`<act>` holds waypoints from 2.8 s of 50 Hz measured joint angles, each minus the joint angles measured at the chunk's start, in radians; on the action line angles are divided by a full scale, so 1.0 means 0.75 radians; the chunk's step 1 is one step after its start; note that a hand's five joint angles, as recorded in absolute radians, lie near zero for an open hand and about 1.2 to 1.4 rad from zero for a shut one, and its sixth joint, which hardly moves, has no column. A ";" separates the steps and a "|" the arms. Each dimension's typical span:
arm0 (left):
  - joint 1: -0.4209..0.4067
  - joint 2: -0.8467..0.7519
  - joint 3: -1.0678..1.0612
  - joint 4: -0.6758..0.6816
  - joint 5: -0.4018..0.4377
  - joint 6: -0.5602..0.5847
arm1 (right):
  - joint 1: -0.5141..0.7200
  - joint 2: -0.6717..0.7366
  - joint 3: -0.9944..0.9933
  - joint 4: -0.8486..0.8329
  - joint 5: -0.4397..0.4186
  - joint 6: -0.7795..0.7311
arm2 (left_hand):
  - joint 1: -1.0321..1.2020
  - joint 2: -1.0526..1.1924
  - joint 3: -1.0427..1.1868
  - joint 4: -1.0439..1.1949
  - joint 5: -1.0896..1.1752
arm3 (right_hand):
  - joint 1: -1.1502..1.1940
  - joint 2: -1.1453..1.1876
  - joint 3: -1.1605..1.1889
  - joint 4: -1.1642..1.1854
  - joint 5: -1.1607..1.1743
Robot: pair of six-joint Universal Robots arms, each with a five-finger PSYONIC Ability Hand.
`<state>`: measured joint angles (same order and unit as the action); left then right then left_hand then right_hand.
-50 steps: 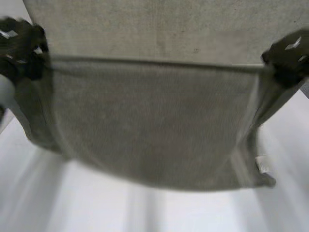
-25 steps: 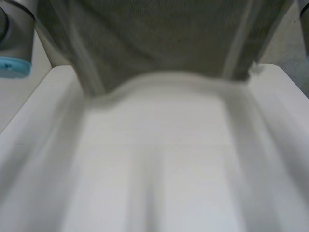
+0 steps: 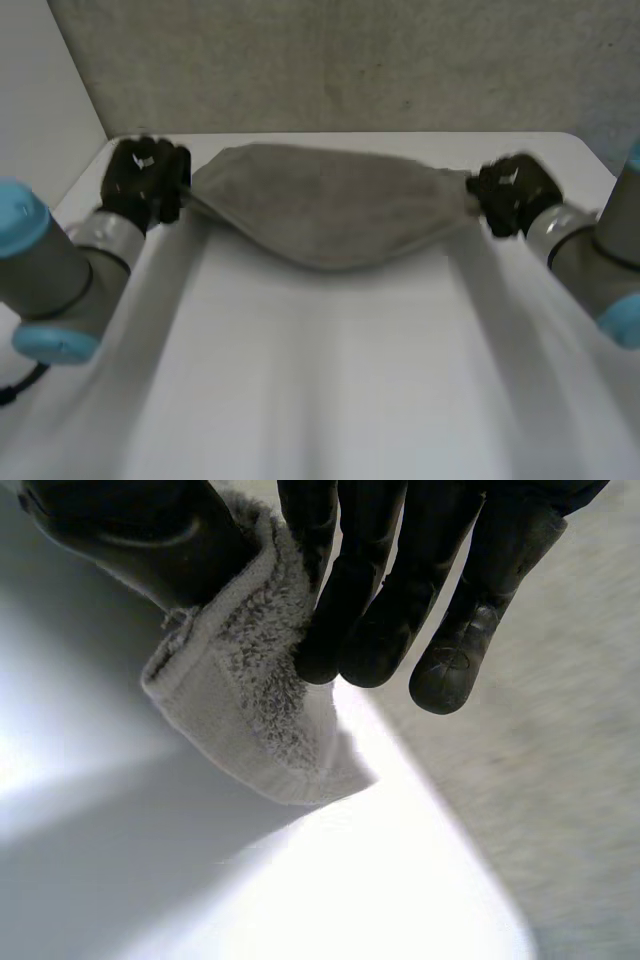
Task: Fold the towel.
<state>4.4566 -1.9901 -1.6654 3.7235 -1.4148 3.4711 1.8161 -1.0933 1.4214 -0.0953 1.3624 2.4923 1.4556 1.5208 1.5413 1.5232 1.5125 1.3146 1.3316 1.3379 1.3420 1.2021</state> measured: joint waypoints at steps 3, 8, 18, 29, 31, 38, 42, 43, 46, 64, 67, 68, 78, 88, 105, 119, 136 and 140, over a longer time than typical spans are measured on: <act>0.012 -0.010 -0.109 0.062 0.014 0.063 | -0.009 0.020 0.076 -0.017 -0.016 -0.001 | 0.000 0.000 0.000 0.000 0.001 | 0.000 0.000 0.000 0.000 0.000; 0.050 0.031 -0.276 0.098 0.035 0.187 | -0.028 -0.040 0.179 -0.009 -0.019 -0.007 | 0.000 0.000 0.000 0.000 0.000 | 0.000 0.000 0.000 0.000 0.000; 0.135 0.495 -0.554 0.033 0.139 0.252 | -0.126 -0.471 0.362 0.192 -0.020 -0.034 | 0.000 0.000 0.000 0.000 0.000 | 0.000 0.000 0.000 0.000 0.000; 0.172 0.896 -0.650 -0.230 0.239 0.204 | -0.229 -0.767 0.393 0.433 -0.115 -0.112 | 0.000 0.000 0.001 0.000 0.000 | 0.000 0.000 0.000 0.000 0.000; 0.173 0.891 -0.645 -0.248 0.254 0.200 | -0.235 -0.767 0.380 0.439 -0.128 -0.121 | 0.000 0.000 0.001 0.000 0.000 | 0.000 0.000 0.000 0.000 0.000; 0.161 0.581 -0.497 -0.200 0.274 0.201 | -0.221 -0.530 0.242 0.417 -0.130 -0.128 | 0.000 0.000 0.001 0.000 0.000 | 0.000 0.000 0.000 0.000 0.000; 0.147 0.302 -0.308 -0.179 0.260 0.206 | -0.183 -0.286 0.083 0.403 -0.092 -0.123 | 0.000 0.000 0.001 0.000 0.000 | 0.000 0.000 0.000 0.000 0.000; 0.144 0.262 -0.276 -0.179 0.256 0.207 | -0.176 -0.252 0.057 0.402 -0.084 -0.122 | 0.000 0.000 0.001 0.000 0.000 | 0.000 0.000 0.000 0.000 0.000; 0.131 0.052 -0.085 -0.201 0.218 0.213 | -0.128 -0.059 -0.110 0.401 -0.015 -0.118 | 0.000 0.000 0.001 0.000 0.000 | 0.000 0.000 0.000 0.000 0.000; 0.027 -0.589 0.764 -0.426 0.025 0.236 | 0.016 0.617 -0.890 0.400 0.261 -0.092 | -0.987 -0.976 -0.995 -1.011 -0.962 | -0.985 -1.017 -0.965 -0.971 -1.061; 0.003 -0.590 0.787 -0.433 0.009 0.235 | 0.034 0.641 -0.914 0.397 0.320 -0.061 | -1.563 -1.614 -1.658 -1.656 -1.636 | -1.396 -1.438 -1.440 -1.434 -1.523; 0.000 -0.587 0.787 -0.434 0.006 0.234 | 0.036 0.641 -0.915 0.396 0.328 -0.054 | -1.584 -1.650 -1.693 -1.677 -1.674 | -1.410 -1.445 -1.452 -1.446 -1.524; -0.003 -0.317 0.630 -0.431 -0.025 0.215 | 0.028 0.305 -0.617 0.336 0.337 0.184 | -1.598 -1.695 -1.736 -1.694 -1.731 | -1.441 -1.449 -1.464 -1.453 -1.524; 0.038 0.032 0.214 -0.393 -0.015 0.192 | 0.014 -0.077 -0.026 0.208 0.189 0.178 | -1.600 -1.699 -1.742 -1.694 -1.736 | -1.446 -1.450 -1.464 -1.453 -1.524; 0.039 0.214 -0.175 -0.211 -0.010 -0.100 | -0.103 0.149 0.181 -0.020 0.119 0.012 | -1.603 -1.702 -1.746 -1.694 -1.737 | -0.751 -0.767 -0.781 -0.789 -0.829; 0.040 0.214 -0.197 -0.199 -0.014 -0.110 | -0.249 0.053 0.183 -0.022 0.148 0.011 | -1.604 -1.702 -1.746 -1.694 -1.737 | -0.014 -0.063 -0.014 -0.003 -0.049; 0.039 0.260 -0.225 -0.197 -0.014 -0.112 | -0.514 -0.254 0.015 0.098 -0.035 -0.146 | -1.604 -1.702 -1.746 -1.694 -1.737 | -0.002 -0.063 -0.013 -0.003 -0.049; 0.039 0.260 -0.228 -0.197 -0.014 -0.112 | -0.338 -0.245 -0.109 0.157 -0.044 -0.132 | -1.604 -1.702 -1.746 -1.694 -1.737 | 0.000 -0.063 -0.010 -0.003 -0.049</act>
<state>4.4862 -1.7953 -1.8368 3.5759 -1.4251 3.3870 1.5627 -1.2772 1.3396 0.0224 1.3294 2.3937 0.2526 0.2446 0.2315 0.2525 0.2095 1.3145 1.2841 1.3306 1.3397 1.1653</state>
